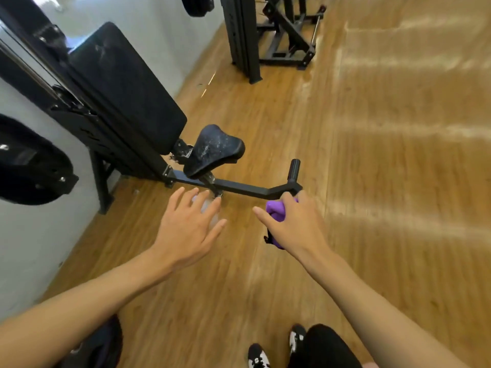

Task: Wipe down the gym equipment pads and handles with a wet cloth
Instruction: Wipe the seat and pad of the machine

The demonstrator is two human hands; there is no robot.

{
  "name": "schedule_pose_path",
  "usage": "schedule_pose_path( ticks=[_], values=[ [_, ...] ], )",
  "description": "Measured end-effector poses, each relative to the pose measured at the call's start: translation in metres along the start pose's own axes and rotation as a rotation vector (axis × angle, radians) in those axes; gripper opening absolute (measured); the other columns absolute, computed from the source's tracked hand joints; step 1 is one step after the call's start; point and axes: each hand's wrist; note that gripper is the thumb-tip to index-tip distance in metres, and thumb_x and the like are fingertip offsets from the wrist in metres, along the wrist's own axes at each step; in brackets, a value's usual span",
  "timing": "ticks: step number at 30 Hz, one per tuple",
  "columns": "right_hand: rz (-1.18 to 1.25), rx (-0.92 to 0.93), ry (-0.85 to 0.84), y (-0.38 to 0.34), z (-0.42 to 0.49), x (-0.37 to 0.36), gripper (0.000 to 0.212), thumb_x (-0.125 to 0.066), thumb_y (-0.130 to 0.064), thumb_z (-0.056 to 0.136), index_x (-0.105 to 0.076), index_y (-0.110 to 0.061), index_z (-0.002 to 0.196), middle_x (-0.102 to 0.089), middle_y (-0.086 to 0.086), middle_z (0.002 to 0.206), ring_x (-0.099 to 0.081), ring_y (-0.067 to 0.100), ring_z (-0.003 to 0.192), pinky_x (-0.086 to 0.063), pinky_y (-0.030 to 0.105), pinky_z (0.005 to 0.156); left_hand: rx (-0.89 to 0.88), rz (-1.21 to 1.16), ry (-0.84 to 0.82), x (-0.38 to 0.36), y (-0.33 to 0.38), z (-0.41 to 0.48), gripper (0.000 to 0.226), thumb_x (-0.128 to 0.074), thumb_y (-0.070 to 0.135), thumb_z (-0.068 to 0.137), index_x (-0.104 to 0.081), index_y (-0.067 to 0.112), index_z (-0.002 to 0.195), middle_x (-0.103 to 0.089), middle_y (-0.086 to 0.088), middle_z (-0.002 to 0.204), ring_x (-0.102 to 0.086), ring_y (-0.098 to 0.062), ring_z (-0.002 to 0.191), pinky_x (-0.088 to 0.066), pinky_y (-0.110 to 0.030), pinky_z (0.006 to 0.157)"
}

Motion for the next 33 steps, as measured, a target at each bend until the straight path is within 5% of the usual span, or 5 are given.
schedule_pose_path(
  ticks=[8,17,25,33],
  values=[
    [-0.066,0.045,-0.154,0.013,0.255,-0.055,0.058,-0.045,-0.083,0.086,-0.058,-0.026,0.092,-0.047,-0.004,0.099,-0.048,0.019,0.098,-0.046,0.034,0.075,0.053,0.037,-0.012,-0.065,-0.069,0.221,0.065,-0.03,0.059,0.104,-0.063,0.016,0.14,-0.063,-0.013,0.14,-0.053,-0.034,0.135,-0.032,-0.052,0.119],
    [-0.176,0.122,-0.274,-0.008,0.452,-0.132,0.062,-0.048,-0.081,0.086,-0.058,-0.024,0.108,-0.046,0.0,0.103,-0.048,0.023,0.103,-0.039,0.033,0.076,0.141,-0.054,-0.137,-0.136,-0.155,0.371,0.065,-0.03,0.058,0.105,-0.063,0.013,0.139,-0.066,-0.013,0.135,-0.058,-0.034,0.128,-0.042,-0.051,0.11],
    [-0.107,0.01,-0.309,-0.024,0.577,-0.218,0.029,-0.043,-0.04,0.102,-0.057,-0.016,0.105,-0.043,0.004,0.105,-0.044,0.021,0.093,-0.036,0.033,0.077,0.174,-0.135,-0.22,-0.232,-0.253,0.466,0.065,-0.028,0.057,0.106,-0.062,0.015,0.141,-0.065,-0.012,0.139,-0.057,-0.03,0.131,-0.038,-0.044,0.11],
    [-0.138,0.125,-0.441,-0.019,0.638,-0.32,0.024,-0.058,-0.037,0.1,-0.059,-0.015,0.111,-0.045,0.001,0.109,-0.047,0.019,0.101,-0.045,0.031,0.081,0.183,-0.235,-0.317,-0.328,-0.319,0.531,0.064,-0.029,0.053,0.105,-0.062,0.011,0.14,-0.061,-0.017,0.142,-0.059,-0.035,0.13,-0.049,-0.05,0.105]
  ],
)
Point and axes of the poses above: each hand's wrist, its own z-axis towards the middle knuckle, its own x-axis out of the back of the hand, y = z × x
